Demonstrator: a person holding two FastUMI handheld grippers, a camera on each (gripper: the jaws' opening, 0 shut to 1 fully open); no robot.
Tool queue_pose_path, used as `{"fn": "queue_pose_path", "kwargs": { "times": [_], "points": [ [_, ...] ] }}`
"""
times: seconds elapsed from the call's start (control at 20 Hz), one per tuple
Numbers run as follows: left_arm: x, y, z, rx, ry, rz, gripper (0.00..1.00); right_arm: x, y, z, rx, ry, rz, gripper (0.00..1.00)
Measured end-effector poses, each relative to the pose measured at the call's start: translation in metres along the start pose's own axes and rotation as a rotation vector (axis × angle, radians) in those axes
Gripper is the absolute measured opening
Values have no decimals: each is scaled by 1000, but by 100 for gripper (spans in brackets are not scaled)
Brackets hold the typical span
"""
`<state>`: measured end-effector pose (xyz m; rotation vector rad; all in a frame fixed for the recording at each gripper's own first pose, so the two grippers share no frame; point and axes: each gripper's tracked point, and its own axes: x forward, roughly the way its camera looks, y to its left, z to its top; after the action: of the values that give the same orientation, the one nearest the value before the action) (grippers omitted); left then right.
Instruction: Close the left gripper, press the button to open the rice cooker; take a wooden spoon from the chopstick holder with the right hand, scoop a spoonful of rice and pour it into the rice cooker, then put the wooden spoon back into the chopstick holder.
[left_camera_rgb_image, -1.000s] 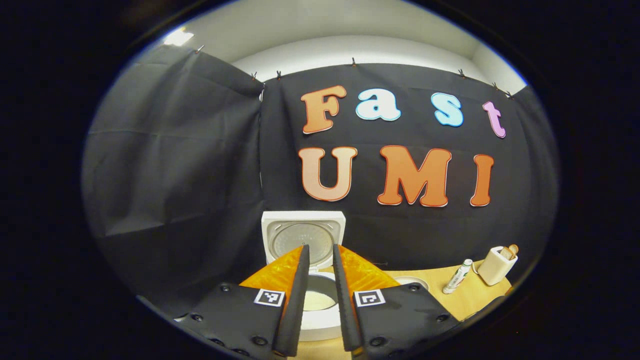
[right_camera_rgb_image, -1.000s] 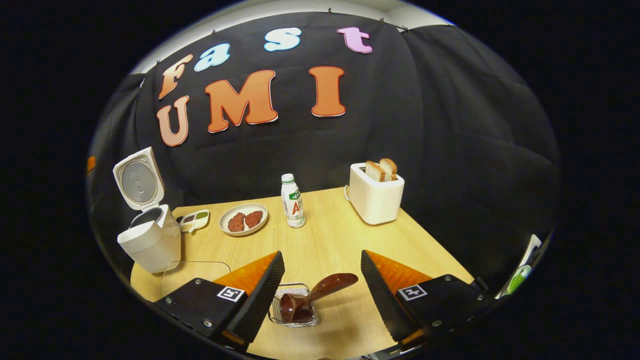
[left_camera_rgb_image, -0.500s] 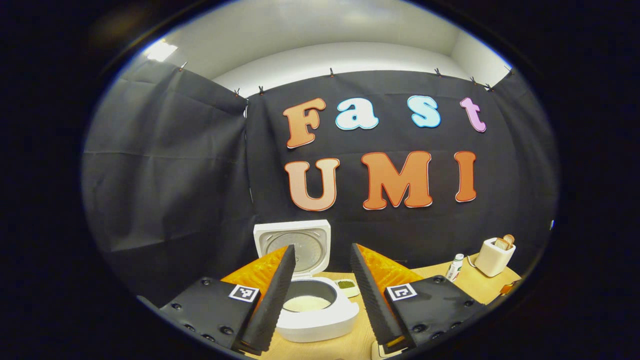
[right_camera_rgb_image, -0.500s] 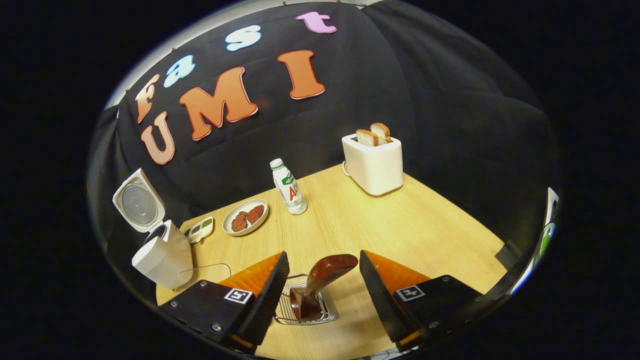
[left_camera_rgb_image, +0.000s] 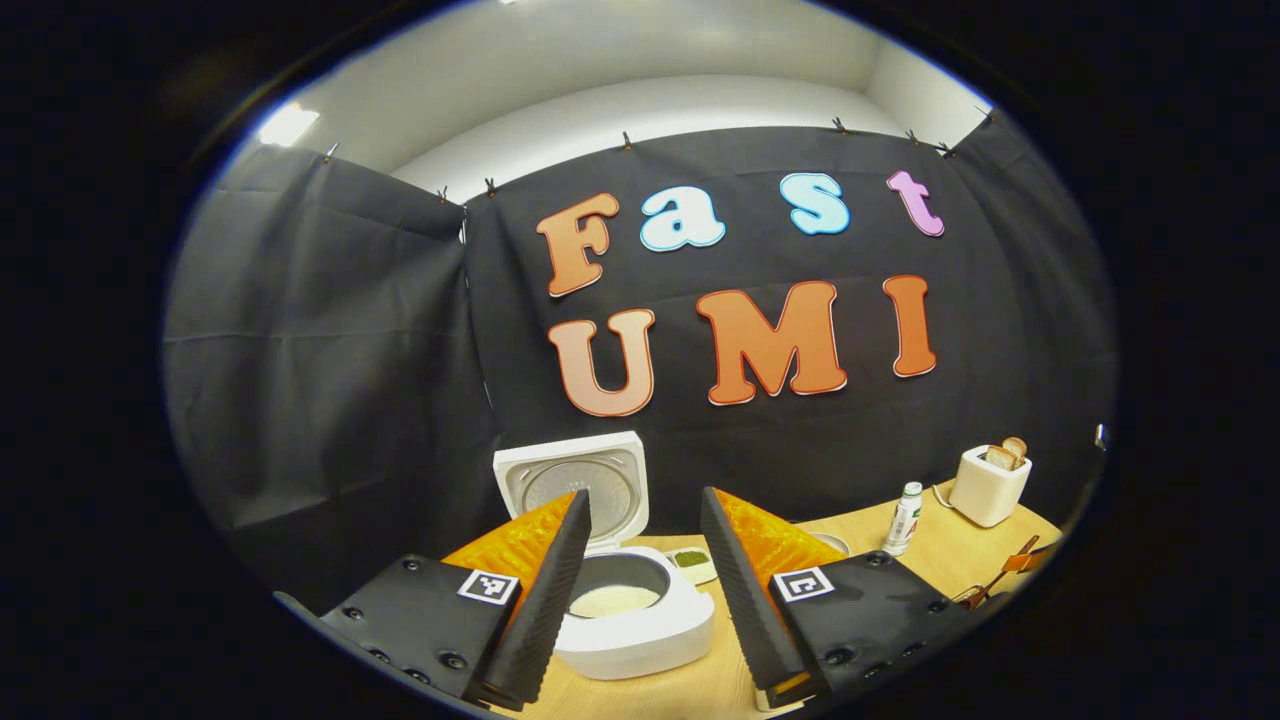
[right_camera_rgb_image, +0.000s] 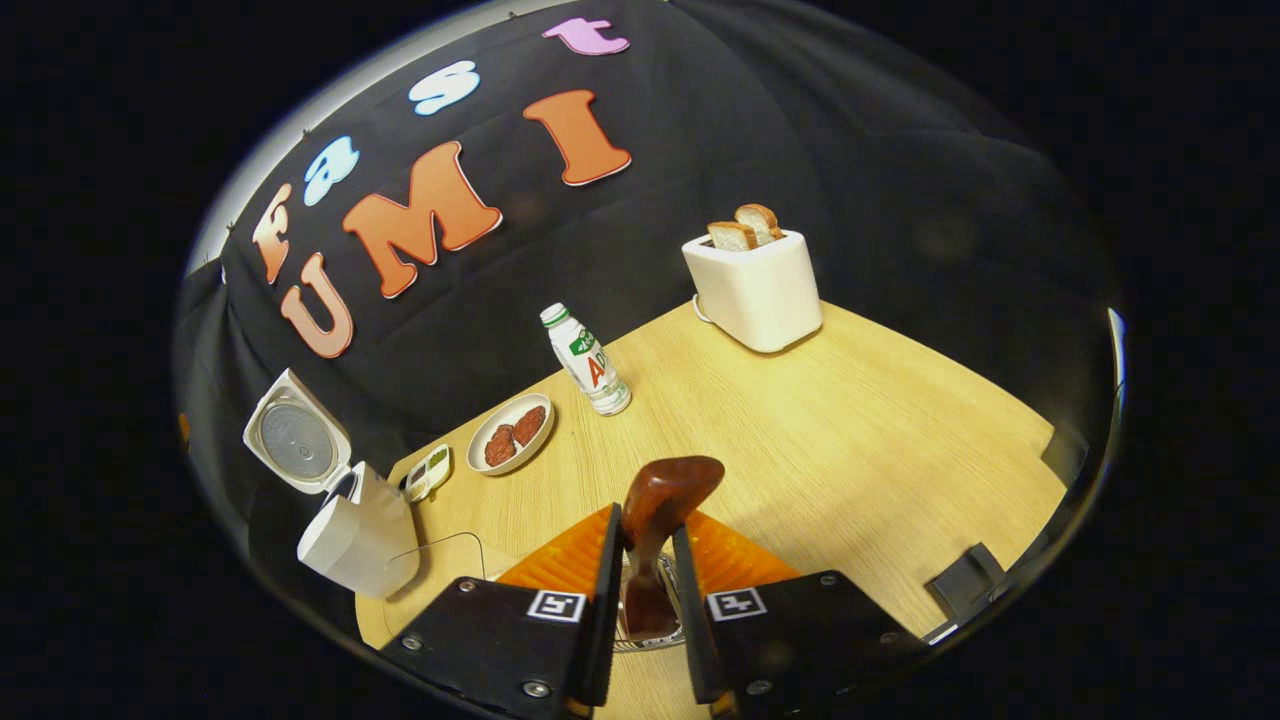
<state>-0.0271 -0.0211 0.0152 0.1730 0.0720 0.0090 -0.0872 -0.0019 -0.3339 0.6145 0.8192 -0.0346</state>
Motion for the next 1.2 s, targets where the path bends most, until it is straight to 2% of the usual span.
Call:
{"fn": "queue_pose_path", "kwargs": {
  "times": [0.1,0.15,0.25,0.5,0.8,1.0,1.1,1.2],
  "points": [
    [1,-1,1,-1,3,-7,78,2,4,0,37,6,15,25],
    [3,-2,2,-3,3,-10,82,3,6,1,50,13,19,25],
    [3,-3,1,0,1,-14,78,7,7,1,70,29,26,22],
    [7,-2,0,17,-2,-23,78,4,11,3,75,57,15,15],
    [10,8,-9,5,11,-19,78,-28,40,46,18,-66,36,13],
    [13,16,-19,-25,25,-17,75,-49,81,71,-49,-133,96,13],
    [13,19,-24,-38,39,-21,87,-54,106,73,-72,-137,144,13],
    [15,25,-26,-42,34,-15,92,-54,129,70,-95,-134,187,13]
  ]
}}
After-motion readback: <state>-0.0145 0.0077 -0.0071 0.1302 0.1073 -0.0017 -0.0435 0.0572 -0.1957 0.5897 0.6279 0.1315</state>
